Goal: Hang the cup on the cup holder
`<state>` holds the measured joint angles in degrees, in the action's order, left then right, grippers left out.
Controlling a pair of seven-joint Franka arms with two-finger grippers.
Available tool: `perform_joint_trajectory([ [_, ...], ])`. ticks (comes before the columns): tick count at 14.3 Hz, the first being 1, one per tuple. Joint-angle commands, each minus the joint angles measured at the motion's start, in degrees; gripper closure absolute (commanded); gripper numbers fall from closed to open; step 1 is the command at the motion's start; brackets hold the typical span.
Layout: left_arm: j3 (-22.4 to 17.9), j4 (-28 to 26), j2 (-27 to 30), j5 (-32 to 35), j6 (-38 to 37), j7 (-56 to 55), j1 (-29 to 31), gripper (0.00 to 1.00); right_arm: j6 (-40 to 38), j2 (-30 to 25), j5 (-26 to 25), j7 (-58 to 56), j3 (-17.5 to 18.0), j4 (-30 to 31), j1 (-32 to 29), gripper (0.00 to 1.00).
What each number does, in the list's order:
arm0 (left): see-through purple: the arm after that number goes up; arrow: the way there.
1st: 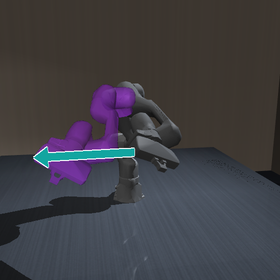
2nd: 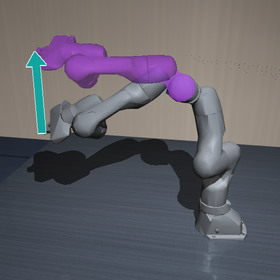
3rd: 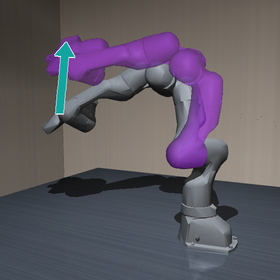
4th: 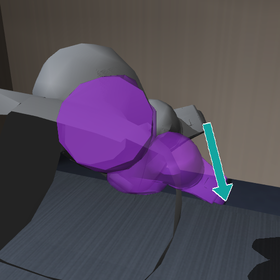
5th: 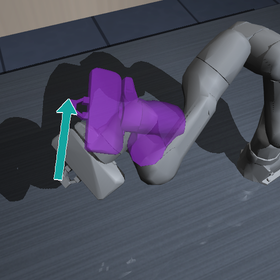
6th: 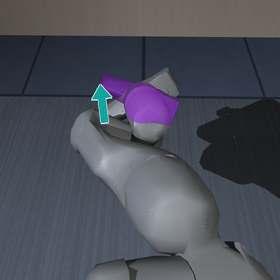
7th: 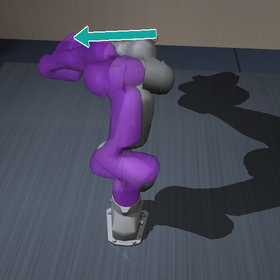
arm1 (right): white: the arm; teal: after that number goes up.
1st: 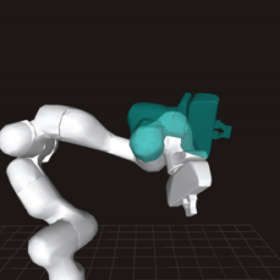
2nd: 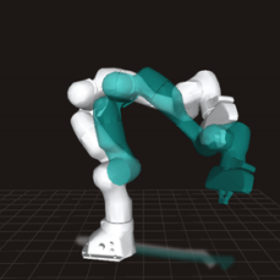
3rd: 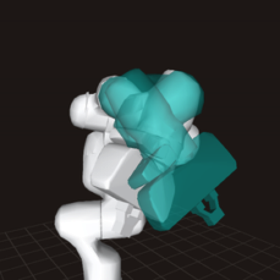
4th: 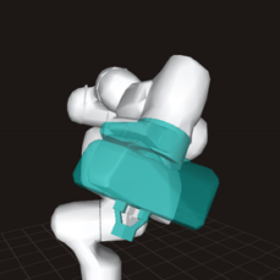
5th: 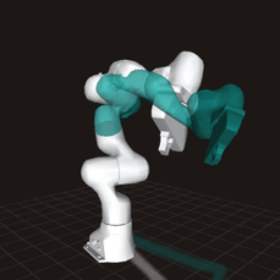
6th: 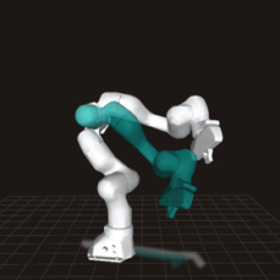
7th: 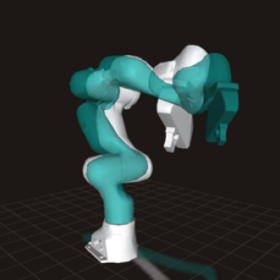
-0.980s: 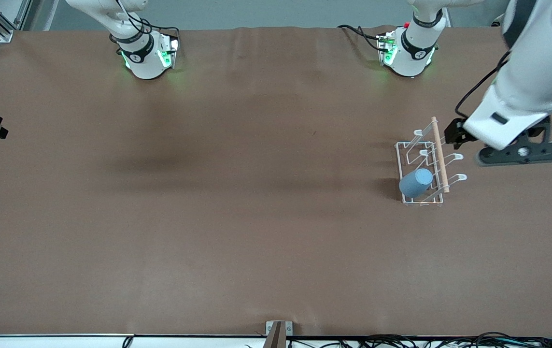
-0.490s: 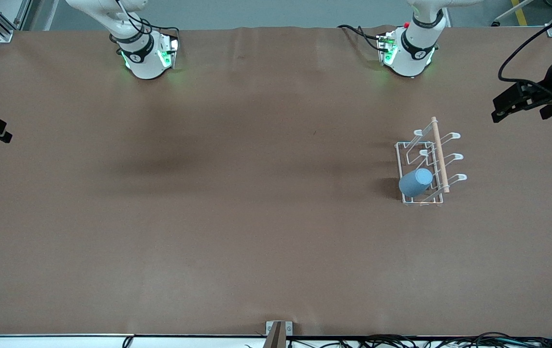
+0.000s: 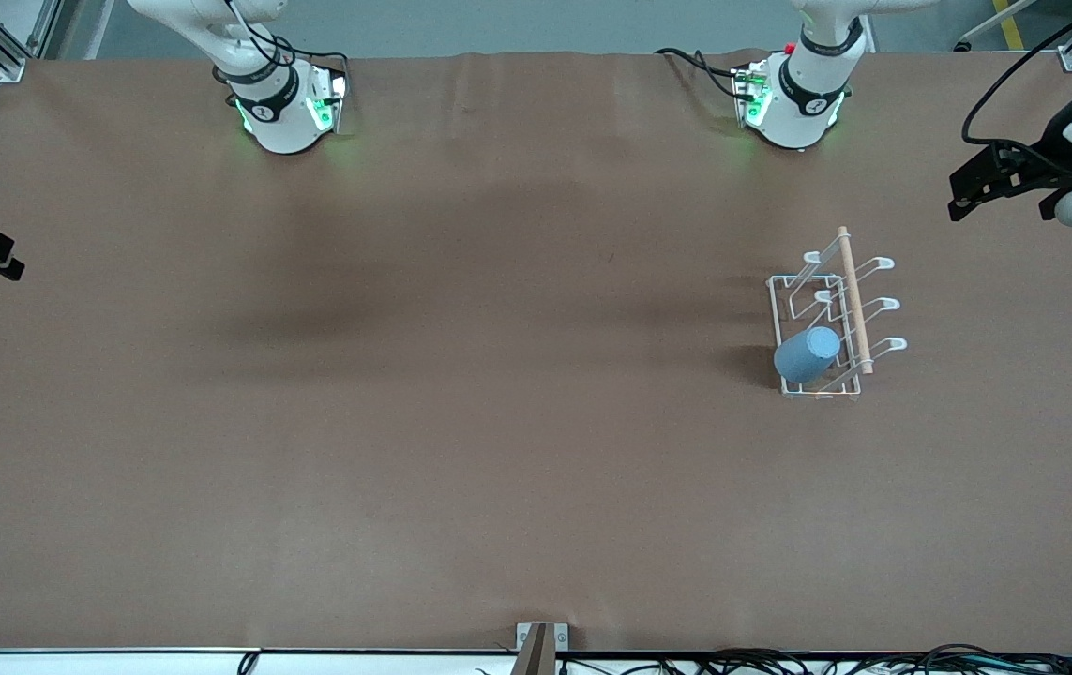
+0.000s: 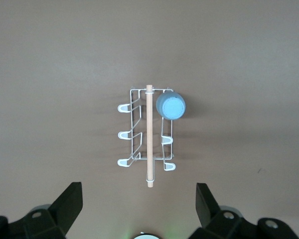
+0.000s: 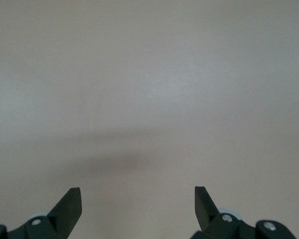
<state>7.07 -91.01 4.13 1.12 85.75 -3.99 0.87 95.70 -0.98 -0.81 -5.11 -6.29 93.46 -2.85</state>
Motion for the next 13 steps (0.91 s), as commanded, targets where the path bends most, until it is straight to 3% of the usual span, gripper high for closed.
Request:
perform_joint_trajectory([
  [1, -0.83, -4.34, 2.2, -0.68, 2.66, 0.65, -1.4, 0.0, 0.27, 0.01, 0.46, 0.19, 0.13, -0.3, -0.13, 0.0],
  [13, -0.22, -2.15, 0.18, -0.59, 2.58, -0.14, -1.93, 0.0, 0.19, 0.01, 0.98, 0.19, 0.13, -0.04, -0.57, 0.0],
])
